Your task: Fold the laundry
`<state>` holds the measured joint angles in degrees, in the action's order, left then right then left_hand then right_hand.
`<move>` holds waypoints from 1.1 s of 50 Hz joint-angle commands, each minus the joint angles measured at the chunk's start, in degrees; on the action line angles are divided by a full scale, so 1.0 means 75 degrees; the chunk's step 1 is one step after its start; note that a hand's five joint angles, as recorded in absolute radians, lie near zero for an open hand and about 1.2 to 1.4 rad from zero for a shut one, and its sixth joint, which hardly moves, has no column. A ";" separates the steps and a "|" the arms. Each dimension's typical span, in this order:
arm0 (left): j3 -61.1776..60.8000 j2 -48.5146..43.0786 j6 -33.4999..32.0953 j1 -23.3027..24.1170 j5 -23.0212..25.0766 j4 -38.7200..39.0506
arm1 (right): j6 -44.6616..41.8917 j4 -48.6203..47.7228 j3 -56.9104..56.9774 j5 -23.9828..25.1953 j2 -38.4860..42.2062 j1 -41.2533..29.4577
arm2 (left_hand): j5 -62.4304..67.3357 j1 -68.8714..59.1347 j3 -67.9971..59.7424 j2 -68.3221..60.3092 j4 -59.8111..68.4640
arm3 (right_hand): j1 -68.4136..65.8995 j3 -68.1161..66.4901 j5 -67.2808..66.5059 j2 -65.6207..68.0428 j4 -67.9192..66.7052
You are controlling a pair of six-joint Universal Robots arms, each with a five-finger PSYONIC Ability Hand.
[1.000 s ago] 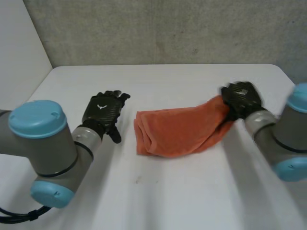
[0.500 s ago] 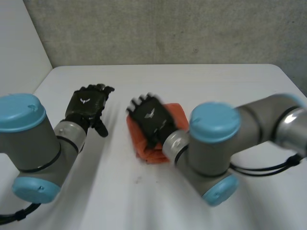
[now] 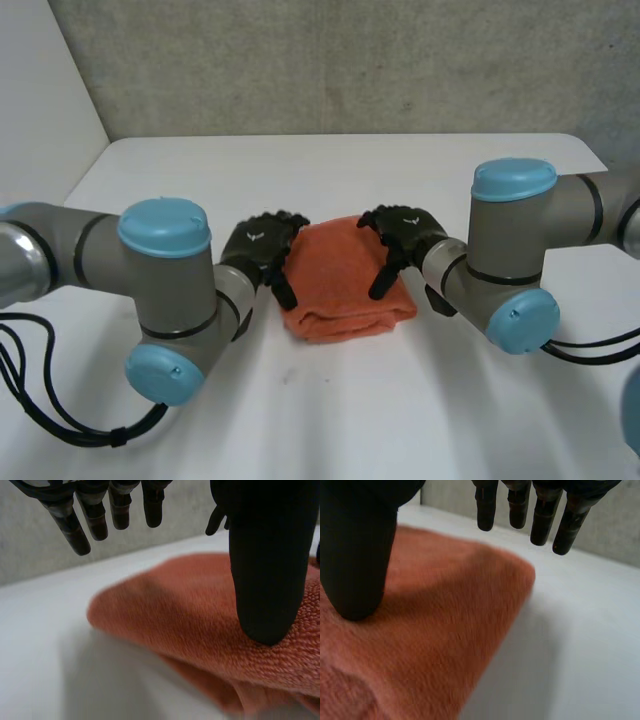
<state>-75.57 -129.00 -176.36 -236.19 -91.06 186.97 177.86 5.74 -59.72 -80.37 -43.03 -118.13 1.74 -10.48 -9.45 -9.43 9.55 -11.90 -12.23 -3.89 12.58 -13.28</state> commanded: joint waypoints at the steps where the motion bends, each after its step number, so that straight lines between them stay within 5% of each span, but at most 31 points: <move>1: 0.0056 -0.0377 -0.0005 -0.0031 0.0012 -0.0167 | -0.0019 0.0265 0.0403 -0.0007 0.0499 0.0164 | -0.0226 0.0058 -0.0079 -0.0083 0.0066 | 0.0253 0.0297 0.0518 -0.0345 0.0437; 10: 0.0068 0.0323 -0.0052 -0.0067 0.0035 -0.0238 | -0.0008 0.0336 0.0497 0.0181 -0.0028 0.0223 | -0.0233 0.0064 -0.0073 -0.0077 0.0059 | 0.0253 0.0297 0.0518 -0.0345 0.0437; 23: -0.0189 0.3123 0.0053 -0.0569 -0.0012 -0.0858 | 0.0778 -0.0121 -0.0499 0.0099 -0.3216 0.0399 | -0.0233 0.0064 -0.0073 -0.0077 0.0059 | 0.0253 0.0297 0.0518 -0.0345 0.0437; 34: -0.0950 0.5210 0.0053 -0.1542 0.0000 -0.1784 | -0.0170 -0.0672 -0.2875 0.0017 -0.6026 0.0960 | -0.0233 0.0064 -0.0073 -0.0077 0.0059 | 0.0253 0.0297 0.0518 -0.0345 0.0437; 55: -0.1749 0.5435 0.0065 -0.1614 0.0035 -0.1714 | -0.1121 -0.0870 -0.4552 0.0040 -0.6439 0.1582 | -0.0233 0.0064 -0.0073 -0.0077 0.0059 | 0.0253 0.0297 0.0518 -0.0345 0.0437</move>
